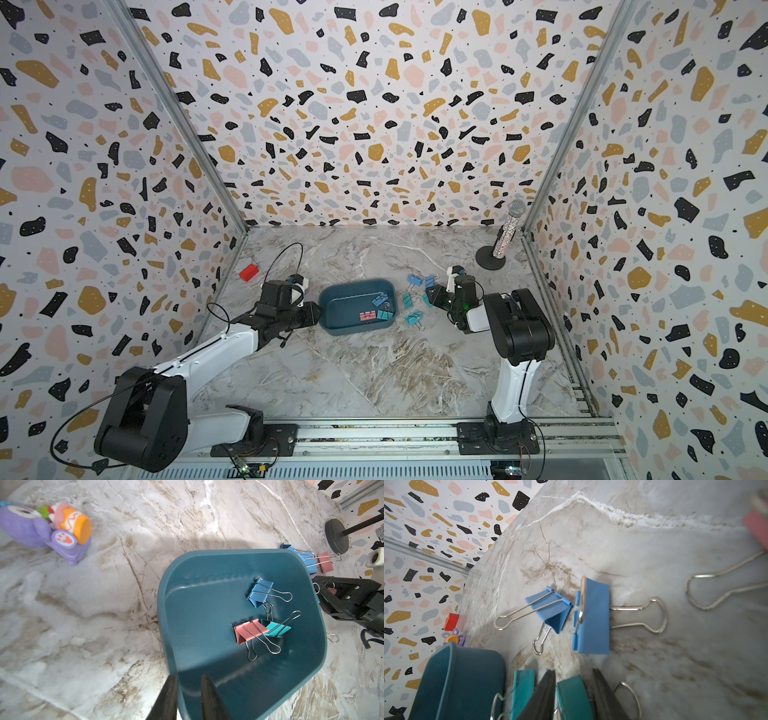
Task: Take out the binder clips from the storage box
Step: Place the binder clip at the center of the board, then pick up the binder clip from the storage box.
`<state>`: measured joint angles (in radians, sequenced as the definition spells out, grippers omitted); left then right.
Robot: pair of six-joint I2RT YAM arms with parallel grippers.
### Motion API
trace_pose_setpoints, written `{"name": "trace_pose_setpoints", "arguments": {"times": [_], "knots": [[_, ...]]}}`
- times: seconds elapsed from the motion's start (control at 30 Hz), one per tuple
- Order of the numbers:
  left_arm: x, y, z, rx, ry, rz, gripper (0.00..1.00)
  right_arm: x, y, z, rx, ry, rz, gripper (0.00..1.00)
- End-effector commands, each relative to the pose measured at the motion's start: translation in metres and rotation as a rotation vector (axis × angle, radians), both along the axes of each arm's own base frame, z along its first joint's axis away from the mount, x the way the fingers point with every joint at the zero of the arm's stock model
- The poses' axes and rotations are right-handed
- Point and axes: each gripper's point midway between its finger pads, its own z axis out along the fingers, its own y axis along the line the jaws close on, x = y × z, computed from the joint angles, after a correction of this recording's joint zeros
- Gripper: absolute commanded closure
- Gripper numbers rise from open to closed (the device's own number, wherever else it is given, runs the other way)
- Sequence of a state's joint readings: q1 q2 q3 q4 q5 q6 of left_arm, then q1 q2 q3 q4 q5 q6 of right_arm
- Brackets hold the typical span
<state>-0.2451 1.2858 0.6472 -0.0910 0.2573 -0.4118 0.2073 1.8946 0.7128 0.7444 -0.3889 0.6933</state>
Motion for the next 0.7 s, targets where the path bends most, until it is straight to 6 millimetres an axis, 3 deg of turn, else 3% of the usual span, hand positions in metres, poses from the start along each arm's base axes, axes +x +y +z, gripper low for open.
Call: {"name": "trace_pose_setpoints", "arguments": {"times": [0.0,0.17,0.67], "knots": [[-0.003,-0.001,0.002,-0.005,-0.014,-0.012,0.75,0.0,-0.005,0.018,-0.011,-0.032,-0.006,0.61],[-0.003,-0.001,0.002,-0.004,-0.013,-0.013,0.75,0.0,-0.007,0.032,-0.014,-0.051,-0.007,0.56],[-0.003,-0.001,0.003,-0.005,-0.017,-0.014,0.76,-0.012,-0.019,0.074,-0.135,-0.056,0.014,0.54]]}}
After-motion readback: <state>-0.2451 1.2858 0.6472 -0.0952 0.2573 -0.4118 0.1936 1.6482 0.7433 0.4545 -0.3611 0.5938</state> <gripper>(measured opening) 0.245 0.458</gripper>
